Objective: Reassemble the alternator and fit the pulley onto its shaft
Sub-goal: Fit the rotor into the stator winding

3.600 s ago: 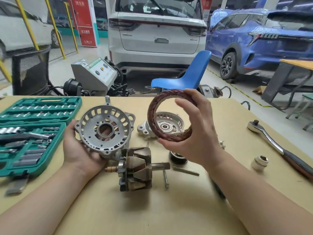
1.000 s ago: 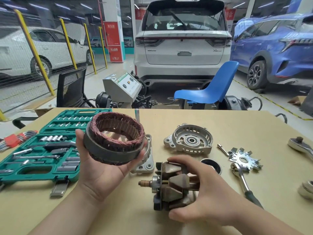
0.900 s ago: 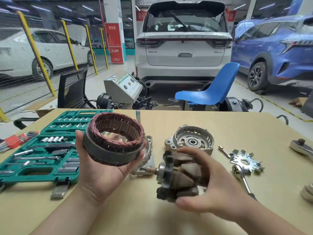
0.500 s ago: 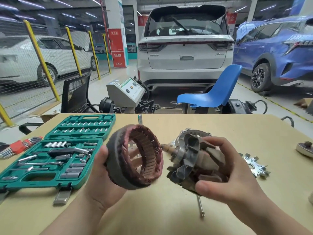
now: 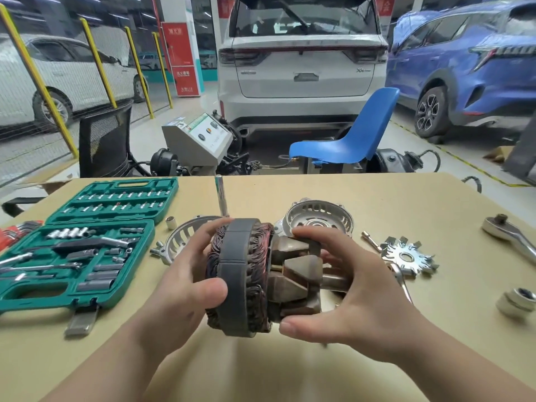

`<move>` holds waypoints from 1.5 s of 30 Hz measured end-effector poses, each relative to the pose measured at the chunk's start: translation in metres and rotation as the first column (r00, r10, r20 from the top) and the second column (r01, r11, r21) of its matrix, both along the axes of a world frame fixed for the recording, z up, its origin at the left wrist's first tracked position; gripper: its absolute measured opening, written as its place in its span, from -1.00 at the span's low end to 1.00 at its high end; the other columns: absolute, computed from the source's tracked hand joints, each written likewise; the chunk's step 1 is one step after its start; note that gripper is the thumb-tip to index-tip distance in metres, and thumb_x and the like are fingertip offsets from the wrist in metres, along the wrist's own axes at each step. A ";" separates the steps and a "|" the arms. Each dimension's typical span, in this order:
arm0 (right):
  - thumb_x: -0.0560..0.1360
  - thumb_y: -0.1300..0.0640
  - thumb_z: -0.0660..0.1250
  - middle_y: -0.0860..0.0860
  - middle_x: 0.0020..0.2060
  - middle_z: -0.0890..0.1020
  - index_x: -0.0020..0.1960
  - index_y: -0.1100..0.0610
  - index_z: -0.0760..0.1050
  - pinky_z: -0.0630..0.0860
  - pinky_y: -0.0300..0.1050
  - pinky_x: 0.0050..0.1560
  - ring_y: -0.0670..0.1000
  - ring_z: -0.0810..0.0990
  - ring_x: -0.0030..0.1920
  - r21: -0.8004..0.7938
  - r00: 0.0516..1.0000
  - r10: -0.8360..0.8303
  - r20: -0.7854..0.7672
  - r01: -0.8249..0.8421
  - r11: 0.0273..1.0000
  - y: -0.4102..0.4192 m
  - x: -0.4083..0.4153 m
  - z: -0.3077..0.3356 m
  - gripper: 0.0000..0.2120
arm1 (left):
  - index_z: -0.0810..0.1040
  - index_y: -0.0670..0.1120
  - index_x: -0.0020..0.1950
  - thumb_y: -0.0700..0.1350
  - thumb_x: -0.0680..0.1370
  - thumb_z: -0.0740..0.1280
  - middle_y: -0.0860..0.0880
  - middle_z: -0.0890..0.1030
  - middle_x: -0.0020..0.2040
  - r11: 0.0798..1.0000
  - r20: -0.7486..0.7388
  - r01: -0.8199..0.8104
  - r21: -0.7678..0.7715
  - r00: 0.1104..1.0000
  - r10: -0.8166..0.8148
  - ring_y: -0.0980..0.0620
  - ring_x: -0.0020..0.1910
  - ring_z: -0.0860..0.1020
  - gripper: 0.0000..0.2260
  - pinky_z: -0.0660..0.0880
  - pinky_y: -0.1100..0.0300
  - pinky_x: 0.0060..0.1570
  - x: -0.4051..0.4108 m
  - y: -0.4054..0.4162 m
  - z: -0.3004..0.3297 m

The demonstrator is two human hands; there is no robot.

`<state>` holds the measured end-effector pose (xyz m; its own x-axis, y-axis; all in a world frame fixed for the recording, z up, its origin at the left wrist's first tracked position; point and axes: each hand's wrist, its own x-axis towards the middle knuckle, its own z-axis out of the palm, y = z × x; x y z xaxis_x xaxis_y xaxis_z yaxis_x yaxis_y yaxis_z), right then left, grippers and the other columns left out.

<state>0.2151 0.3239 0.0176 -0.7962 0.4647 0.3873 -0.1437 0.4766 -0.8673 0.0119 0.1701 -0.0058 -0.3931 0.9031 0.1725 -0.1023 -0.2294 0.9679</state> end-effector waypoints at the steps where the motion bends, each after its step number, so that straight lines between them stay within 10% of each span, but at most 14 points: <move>1: 0.12 0.03 0.77 -0.15 0.09 0.72 0.34 -0.24 0.53 0.60 -0.35 0.11 -0.06 0.70 0.16 0.004 1.000 0.007 0.005 -0.007 1.000 -0.001 0.000 -0.001 -0.15 | 0.54 0.08 0.47 0.30 0.09 0.76 -0.22 0.63 0.37 1.000 -0.004 0.020 -0.009 1.000 -0.021 -0.30 0.30 0.66 0.00 0.66 -0.23 0.20 0.001 0.001 -0.001; 15: 0.17 -0.14 0.72 -0.08 0.23 0.64 0.40 -0.21 0.50 0.64 -0.19 0.10 0.05 0.67 0.19 0.043 1.000 0.023 -0.020 -0.022 0.999 -0.004 -0.004 -0.007 -0.16 | 0.32 -0.21 0.61 0.28 0.28 0.69 -0.46 0.53 0.39 0.996 0.056 0.089 -0.001 0.994 -0.089 -0.51 0.27 0.59 0.09 0.56 -0.29 0.17 0.010 0.008 -0.011; 22: 0.18 -0.21 0.68 -0.19 0.16 0.65 0.38 -0.18 0.52 0.60 -0.31 0.03 -0.01 0.68 0.12 0.139 0.999 -0.012 -0.045 0.018 0.990 -0.001 -0.003 -0.009 -0.20 | 0.07 -0.46 0.59 0.08 0.56 0.55 -0.39 0.56 0.07 0.930 0.296 0.344 0.127 0.882 -0.367 -0.28 -0.10 0.62 -0.05 0.40 -0.19 0.13 0.021 0.018 -0.013; 34: 0.20 -0.36 0.61 -0.23 0.23 0.62 0.36 -0.28 0.49 0.58 -0.37 0.00 -0.11 0.68 0.13 0.185 0.999 -0.039 0.033 0.032 0.982 0.010 -0.003 -0.012 -0.23 | 0.18 -0.41 0.61 -0.01 0.77 0.24 -0.38 0.62 0.27 0.877 0.525 0.441 0.193 0.709 -0.472 -0.32 0.19 0.64 -0.41 0.49 -0.14 0.23 0.026 0.018 -0.016; 45: 0.24 -0.23 0.68 -0.21 0.37 0.55 0.44 -0.34 0.36 0.65 0.00 0.22 -0.11 0.66 0.26 0.009 0.911 0.156 0.381 -0.173 0.985 0.038 0.008 0.004 -0.14 | 0.51 -0.17 0.52 0.19 0.27 0.73 -0.30 0.69 0.27 0.987 0.400 0.139 -0.076 0.912 -0.097 -0.29 0.13 0.72 -0.07 0.67 -0.22 0.01 0.031 0.021 -0.017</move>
